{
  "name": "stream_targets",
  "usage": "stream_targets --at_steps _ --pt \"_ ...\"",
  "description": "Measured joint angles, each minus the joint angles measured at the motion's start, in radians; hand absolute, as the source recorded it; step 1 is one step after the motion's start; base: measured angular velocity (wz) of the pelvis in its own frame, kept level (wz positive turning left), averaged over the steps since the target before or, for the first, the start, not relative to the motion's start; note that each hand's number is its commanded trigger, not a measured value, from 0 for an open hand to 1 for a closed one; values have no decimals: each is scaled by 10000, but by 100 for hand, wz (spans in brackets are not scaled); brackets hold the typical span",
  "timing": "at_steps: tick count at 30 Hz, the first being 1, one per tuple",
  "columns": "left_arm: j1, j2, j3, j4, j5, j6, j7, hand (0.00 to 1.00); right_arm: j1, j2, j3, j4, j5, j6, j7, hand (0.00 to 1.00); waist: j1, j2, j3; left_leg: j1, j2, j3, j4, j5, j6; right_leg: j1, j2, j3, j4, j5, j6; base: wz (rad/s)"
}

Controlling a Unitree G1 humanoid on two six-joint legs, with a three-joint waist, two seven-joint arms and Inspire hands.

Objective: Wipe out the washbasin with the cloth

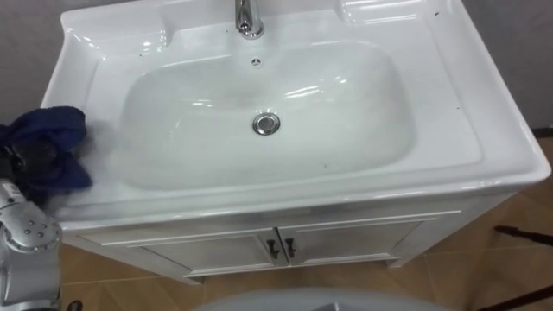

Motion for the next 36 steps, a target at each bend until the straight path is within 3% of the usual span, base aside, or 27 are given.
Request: stream_targets --at_steps 9,13,16,19,25,28,30,36 --pt "-48 7 18 -1 -1209 -223 -174 0 -5 95 -21 16 -235 -38 212 0 -40 10 3 80 1 -6 -73 0 0 79 -6 -37 -12 -1 3 1" --pt "-486 70 214 -28 -1778 -373 -394 0 -49 139 -32 123 -368 -82 392 0 -71 -55 33 57 3 -38 -74 0 0 90 -10 -51 -7 -1 2 5" --pt "-671 126 491 -694 -2139 -411 -431 0 -32 164 -207 126 -481 -118 490 0 -91 -89 59 47 1 -45 -71 0 1 83 -13 -53 -15 -2 3 0" --pt "-672 178 732 -1577 -2400 -772 -368 0 -30 166 -385 144 -510 -127 543 0 -160 -129 79 55 -1 -41 -73 0 1 62 -14 -26 -44 -1 6 0" --pt "-768 380 780 -2596 -3506 -943 -432 0 -16 159 -465 235 -500 -131 542 0 -298 -8 49 -10 -1 -4 -69 0 1 -66 -10 31 -29 3 9 -5" --pt "-943 380 780 -2668 -4002 -1079 -600 0 -8 162 -462 274 -532 -122 540 0 -356 75 54 -103 -1 -4 -70 0 0 -134 -13 11 16 4 10 0" --pt "-1086 378 781 -2666 -4242 -1083 -691 0 -10 163 -450 323 -585 -124 530 0 -434 50 94 -101 1 0 -70 0 0 -134 -14 19 16 3 10 0" --pt "-1253 380 817 -2658 -4259 -1266 -787 0 -11 163 -466 342 -610 -127 533 0 -468 16 98 -70 -2 122 -76 0 1 -149 0 133 5 3 10 -7"
